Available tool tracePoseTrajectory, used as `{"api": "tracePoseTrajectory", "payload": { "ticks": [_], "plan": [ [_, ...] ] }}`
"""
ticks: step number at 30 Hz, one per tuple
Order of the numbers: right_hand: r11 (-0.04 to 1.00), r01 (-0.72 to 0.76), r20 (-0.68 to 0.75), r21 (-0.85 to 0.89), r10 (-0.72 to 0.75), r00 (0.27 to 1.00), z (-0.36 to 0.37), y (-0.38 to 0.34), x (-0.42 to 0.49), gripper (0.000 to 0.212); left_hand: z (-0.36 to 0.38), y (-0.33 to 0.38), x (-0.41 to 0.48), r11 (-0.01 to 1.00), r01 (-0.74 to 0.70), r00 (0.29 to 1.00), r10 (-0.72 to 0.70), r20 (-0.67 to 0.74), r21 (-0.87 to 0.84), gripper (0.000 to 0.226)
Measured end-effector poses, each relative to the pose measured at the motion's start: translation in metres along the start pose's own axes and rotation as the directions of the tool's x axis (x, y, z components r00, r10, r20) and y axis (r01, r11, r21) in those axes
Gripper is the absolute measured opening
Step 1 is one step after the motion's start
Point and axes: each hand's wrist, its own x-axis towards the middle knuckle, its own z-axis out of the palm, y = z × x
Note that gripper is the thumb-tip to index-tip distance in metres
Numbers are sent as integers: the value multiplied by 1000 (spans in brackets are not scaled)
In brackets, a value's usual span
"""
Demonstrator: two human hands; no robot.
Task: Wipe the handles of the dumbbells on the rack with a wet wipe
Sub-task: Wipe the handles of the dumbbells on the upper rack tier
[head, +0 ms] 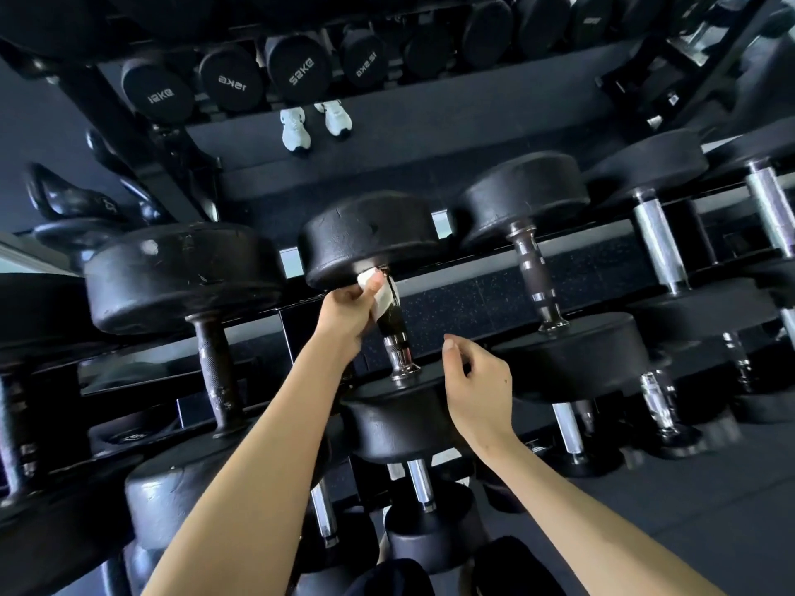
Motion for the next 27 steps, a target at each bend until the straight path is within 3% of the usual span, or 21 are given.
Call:
{"api": "tracePoseTrajectory", "payload": {
  "ticks": [3,6,10,13,16,20,23,26,27],
  "plan": [
    [1000,9,2,-26,-8,1000,1,0,0,31,2,-3,-7,980,-110,993,116,-28,166,16],
    [999,-6,6,-54,6,1000,2,0,0,31,2,-10,-18,888,-224,968,251,-15,401,28],
    [998,12,1,-59,-12,1000,0,-2,-1,30,-4,-23,-35,783,-194,979,191,69,591,35],
    [998,25,32,-53,-23,999,-1,-2,-1,30,-5,-22,-50,640,-212,976,177,127,738,38],
    [999,-6,101,31,3,995,-11,-8,-1,33,-8,-15,-55,708,-141,985,173,23,692,38],
    [982,-80,178,171,50,983,-48,-20,12,39,-12,1,-64,945,-140,977,180,-111,296,23],
    [966,-87,278,244,16,960,-78,-24,27,26,11,17,-81,959,-209,971,228,-77,192,15],
    [933,-131,437,334,-30,899,-105,-27,43,12,54,26,-104,939,-263,964,265,19,221,6],
    [923,-163,481,348,-26,877,-114,-28,51,13,71,30,-113,932,-279,960,268,77,233,13]
  ]
}}
